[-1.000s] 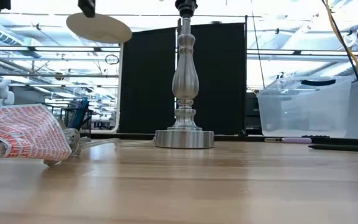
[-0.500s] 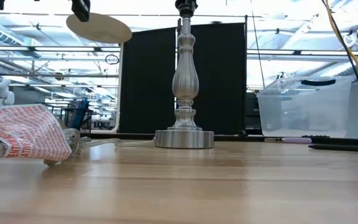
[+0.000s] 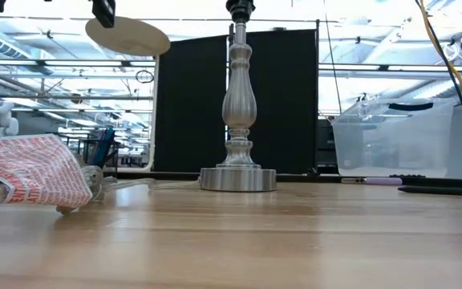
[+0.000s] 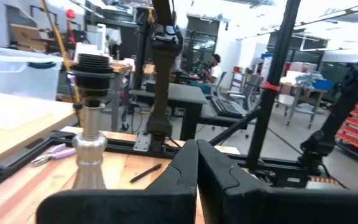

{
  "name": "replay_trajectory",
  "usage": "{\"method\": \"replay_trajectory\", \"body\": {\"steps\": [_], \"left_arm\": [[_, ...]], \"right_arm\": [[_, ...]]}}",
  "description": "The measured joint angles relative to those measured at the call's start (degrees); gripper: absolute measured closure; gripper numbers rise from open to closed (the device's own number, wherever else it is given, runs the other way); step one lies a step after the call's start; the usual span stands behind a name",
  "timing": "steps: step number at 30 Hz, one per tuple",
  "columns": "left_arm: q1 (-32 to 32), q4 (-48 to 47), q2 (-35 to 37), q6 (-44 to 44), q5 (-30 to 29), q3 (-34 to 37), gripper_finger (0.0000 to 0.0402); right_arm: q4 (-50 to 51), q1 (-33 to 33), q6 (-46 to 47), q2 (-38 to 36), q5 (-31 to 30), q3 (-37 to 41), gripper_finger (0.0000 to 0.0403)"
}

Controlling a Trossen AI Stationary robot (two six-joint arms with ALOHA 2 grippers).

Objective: Screw lightbulb
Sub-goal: Insert the lightbulb into the lamp

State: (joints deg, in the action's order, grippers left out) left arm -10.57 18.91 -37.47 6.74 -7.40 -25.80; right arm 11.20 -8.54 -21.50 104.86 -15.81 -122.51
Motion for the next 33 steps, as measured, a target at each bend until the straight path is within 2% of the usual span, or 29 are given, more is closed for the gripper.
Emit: {"method": "replay_trajectory", "body": {"steps": [4,8,14,17,23,29,33], "left_arm": [[0.05,0.00,-0.02,-1.32,-1.29,0.00,0.0401],[0.04,0.61,0.00,-2.58,-4.34,0.00,0.0401],[0.04,1.20,0.00,-3.33,-6.72,0.00,0.0401],[0.04,1.12,-0.02,-3.04,-8.10,0.00,0.0401],[0.04,1.03,0.00,-3.02,-8.56,0.00,0.0401],[0.04,1.20,0.00,-4.50,-8.87,-0.02,0.0401],[0.07,1.34,-0.01,-6.26,-12.45,-0.02,0.0401]], "right_arm": [[-0.71,-4.70,2.38,0.00,10.77,0.13,0.0254],[-6.33,-8.57,3.72,0.04,19.15,2.86,0.0254],[-8.82,-15.25,4.73,-1.05,29.81,4.29,0.0254],[-8.00,-18.52,4.60,-3.86,32.67,5.21,0.0254],[-8.48,-25.63,5.75,-16.02,34.20,13.90,0.0254],[-8.59,-31.70,6.42,-34.56,33.73,30.03,0.0254],[-8.57,-33.59,9.22,-46.83,33.18,42.40,0.0254]]}}
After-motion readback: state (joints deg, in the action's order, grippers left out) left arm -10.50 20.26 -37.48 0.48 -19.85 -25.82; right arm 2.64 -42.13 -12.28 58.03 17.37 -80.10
